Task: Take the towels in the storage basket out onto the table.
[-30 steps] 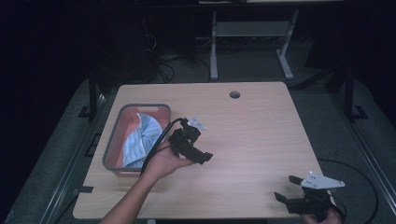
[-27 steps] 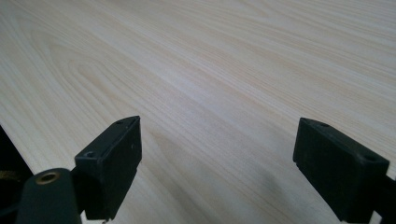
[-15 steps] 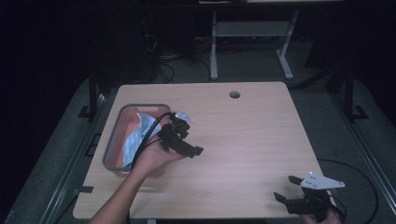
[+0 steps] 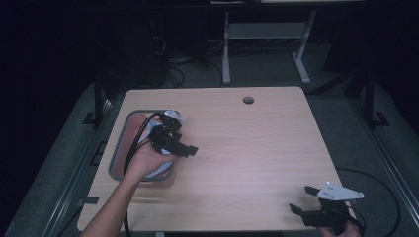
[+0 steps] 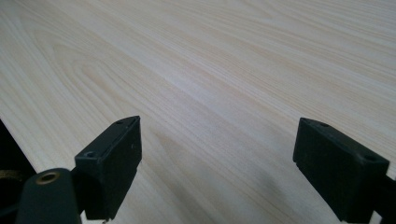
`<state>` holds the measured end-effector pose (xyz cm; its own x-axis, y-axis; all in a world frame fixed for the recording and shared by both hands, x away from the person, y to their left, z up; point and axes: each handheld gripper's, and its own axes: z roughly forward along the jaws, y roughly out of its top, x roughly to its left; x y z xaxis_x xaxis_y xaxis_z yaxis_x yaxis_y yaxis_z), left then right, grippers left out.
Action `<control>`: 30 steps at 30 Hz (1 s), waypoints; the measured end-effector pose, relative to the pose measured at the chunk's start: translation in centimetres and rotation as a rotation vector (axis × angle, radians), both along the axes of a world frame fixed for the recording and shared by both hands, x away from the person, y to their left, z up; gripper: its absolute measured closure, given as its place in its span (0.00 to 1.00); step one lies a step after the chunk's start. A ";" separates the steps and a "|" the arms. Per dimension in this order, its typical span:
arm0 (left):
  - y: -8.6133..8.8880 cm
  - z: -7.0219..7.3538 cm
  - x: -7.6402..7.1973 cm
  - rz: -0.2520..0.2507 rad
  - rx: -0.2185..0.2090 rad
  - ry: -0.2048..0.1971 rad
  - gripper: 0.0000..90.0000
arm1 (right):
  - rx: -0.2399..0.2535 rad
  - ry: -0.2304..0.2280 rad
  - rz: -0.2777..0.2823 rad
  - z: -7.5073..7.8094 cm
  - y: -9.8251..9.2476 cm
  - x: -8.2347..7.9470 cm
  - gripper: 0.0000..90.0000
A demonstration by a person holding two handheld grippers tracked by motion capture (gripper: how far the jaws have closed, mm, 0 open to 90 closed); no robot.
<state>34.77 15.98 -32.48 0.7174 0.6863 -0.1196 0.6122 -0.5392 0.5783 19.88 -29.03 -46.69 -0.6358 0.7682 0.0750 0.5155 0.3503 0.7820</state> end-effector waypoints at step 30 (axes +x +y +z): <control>8.4 -2.0 2.1 0.283 0.048 0.047 0.23 | -0.003 -0.006 0.003 0.1 -0.1 0.0 0.17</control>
<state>36.86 24.36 -34.44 0.4914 0.8639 -0.1103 0.7675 -0.3697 0.5237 19.91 -29.09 -46.62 -0.6389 0.7662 0.0691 0.5099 0.3545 0.7838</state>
